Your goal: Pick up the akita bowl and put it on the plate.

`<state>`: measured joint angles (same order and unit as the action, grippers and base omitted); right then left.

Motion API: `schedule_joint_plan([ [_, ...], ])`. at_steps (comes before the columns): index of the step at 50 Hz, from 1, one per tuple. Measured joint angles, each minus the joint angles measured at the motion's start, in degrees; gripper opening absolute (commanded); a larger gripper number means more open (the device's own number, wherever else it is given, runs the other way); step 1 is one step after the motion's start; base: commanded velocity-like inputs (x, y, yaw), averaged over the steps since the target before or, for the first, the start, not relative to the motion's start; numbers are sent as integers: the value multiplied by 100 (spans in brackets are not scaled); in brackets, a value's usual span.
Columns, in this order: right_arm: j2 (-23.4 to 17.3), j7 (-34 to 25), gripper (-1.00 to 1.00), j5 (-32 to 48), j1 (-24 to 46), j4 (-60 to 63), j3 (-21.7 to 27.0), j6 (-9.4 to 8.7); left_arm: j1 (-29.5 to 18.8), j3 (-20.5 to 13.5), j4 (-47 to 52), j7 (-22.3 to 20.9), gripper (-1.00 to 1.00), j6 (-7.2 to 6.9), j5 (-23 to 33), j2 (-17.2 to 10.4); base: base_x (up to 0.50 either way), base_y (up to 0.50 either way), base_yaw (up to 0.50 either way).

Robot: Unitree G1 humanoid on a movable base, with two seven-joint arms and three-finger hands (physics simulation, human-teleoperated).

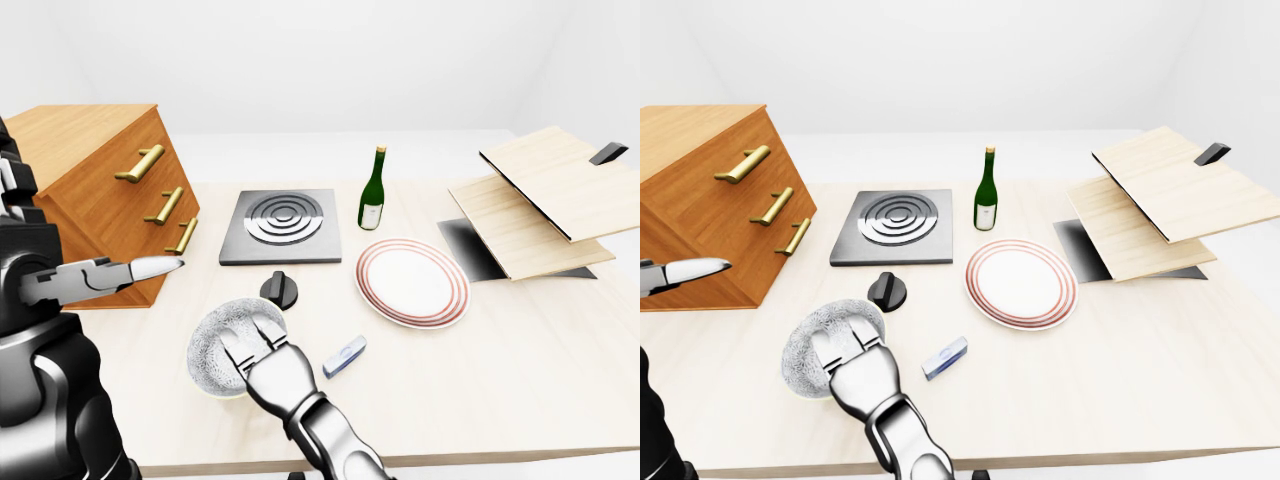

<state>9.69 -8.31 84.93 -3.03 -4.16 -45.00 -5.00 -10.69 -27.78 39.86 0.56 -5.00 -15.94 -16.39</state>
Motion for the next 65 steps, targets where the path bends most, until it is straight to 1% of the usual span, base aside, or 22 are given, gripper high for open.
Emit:
schedule_joint_plan([
  [13, 132, 65, 100, -7, 84, -490, 159, 0, 1, 40, 1, 6, 100, 0, 0, 25, 0, 0, 0],
  [25, 174, 114, 100, -21, 65, -690, 130, 0, -37, -7, 34, 96, 100, 0, -184, -1, 0, 0, 0],
  [44, 249, 377, 100, -1, 123, -1103, 182, 0, -48, 3, 45, 130, 100, 0, -230, -25, 0, 0, 0],
  [45, 253, 384, 40, -6, 128, -1110, 192, 0, -49, 2, 45, 130, 100, 0, -231, -25, 0, 0, 0],
  [46, 260, 390, -28, -11, 133, -1125, 200, 0, -49, 3, 44, 130, 100, 0, -230, -25, 0, 0, 0],
  [47, 268, 396, -64, -14, 139, -1143, 207, 0, -49, 3, 47, 131, 100, 0, -231, -25, 0, 0, 0],
  [48, 275, 402, -92, -18, 145, -1164, 213, 0, -50, 5, 51, 132, 100, 0, -232, -25, 0, 0, 0],
  [49, 280, 409, -100, -24, 149, -1184, 219, 0, -52, 6, 53, 133, 100, 0, -233, -25, 0, 0, 0],
  [65, 381, 722, -100, 195, 255, -1198, 272, 0, -87, 7, 116, 201, 100, 0, -352, -11, 0, 0, 0],
])
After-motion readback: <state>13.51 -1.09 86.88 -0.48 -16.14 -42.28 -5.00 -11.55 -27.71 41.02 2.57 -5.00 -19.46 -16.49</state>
